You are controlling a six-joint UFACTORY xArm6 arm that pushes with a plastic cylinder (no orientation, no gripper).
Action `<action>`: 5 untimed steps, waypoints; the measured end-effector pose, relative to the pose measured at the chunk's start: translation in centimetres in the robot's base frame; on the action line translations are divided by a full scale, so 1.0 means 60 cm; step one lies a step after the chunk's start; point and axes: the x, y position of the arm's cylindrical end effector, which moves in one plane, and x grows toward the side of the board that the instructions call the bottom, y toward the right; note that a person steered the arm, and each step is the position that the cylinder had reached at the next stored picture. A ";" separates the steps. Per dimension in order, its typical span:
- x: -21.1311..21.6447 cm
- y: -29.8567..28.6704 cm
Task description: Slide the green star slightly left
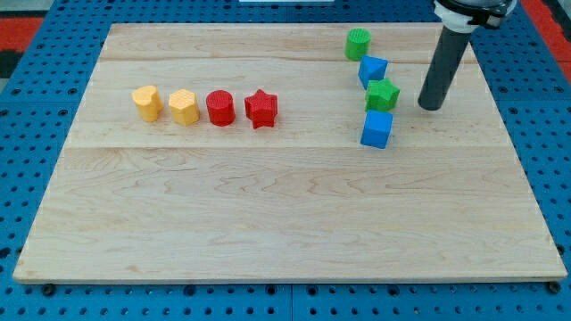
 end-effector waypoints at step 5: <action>-0.027 -0.085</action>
